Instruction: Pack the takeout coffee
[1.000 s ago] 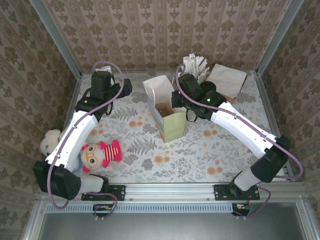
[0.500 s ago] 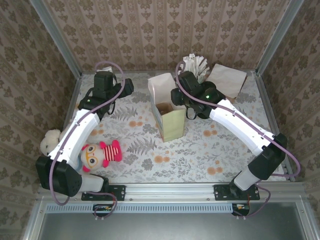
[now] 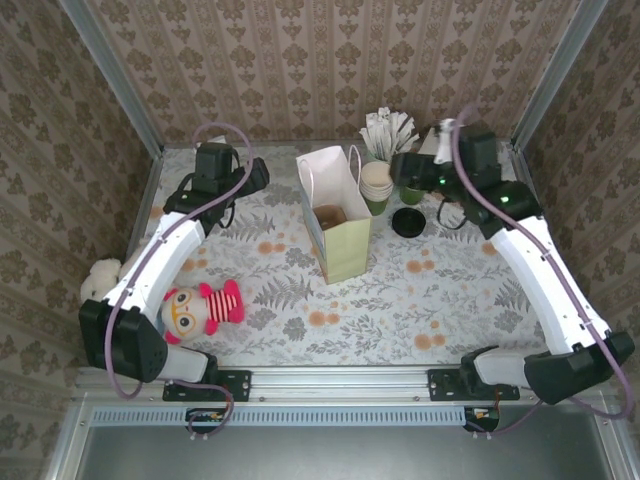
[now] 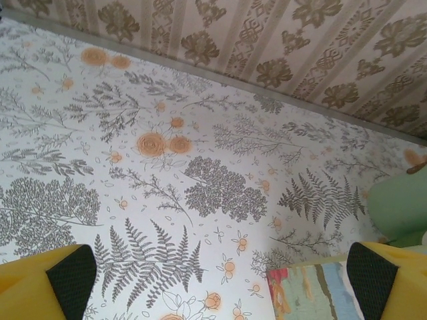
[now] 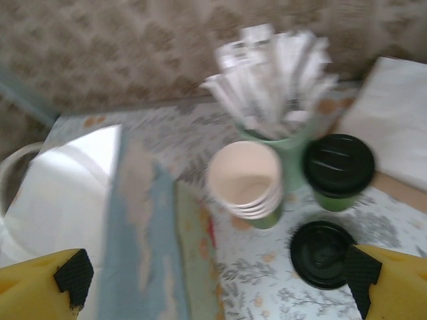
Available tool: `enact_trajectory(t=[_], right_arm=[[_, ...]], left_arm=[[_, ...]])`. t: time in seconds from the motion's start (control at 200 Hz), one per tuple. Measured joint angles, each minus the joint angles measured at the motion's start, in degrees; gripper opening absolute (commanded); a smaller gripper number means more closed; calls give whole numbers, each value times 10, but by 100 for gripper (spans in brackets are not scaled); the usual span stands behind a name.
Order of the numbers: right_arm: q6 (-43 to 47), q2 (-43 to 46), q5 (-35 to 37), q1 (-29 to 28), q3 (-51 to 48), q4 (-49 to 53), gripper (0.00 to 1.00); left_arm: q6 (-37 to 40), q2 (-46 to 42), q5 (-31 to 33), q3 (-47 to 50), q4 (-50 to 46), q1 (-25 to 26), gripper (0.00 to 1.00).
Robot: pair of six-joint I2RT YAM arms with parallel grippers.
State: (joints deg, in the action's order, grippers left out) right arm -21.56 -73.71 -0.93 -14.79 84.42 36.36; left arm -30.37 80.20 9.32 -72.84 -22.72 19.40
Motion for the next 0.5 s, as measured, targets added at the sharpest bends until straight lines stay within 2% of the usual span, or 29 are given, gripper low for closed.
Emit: enact_trajectory(t=[0.08, 0.18, 0.38, 0.5], right_arm=[[-38, -18, -14, 48, -16, -2, 92], [-70, -73, -29, 75, -22, -2, 85], [-103, -171, -90, 81, -24, -10, 66], [-113, -226, -98, 67, 5, -16, 54]], left_arm=[[-7, 8, 2, 0, -1, 0, 100], [-12, 12, 1, -2, -7, 0, 100], [-11, 12, -24, -2, -7, 0, 100], [-9, 12, -51, -2, 3, 0, 100]])
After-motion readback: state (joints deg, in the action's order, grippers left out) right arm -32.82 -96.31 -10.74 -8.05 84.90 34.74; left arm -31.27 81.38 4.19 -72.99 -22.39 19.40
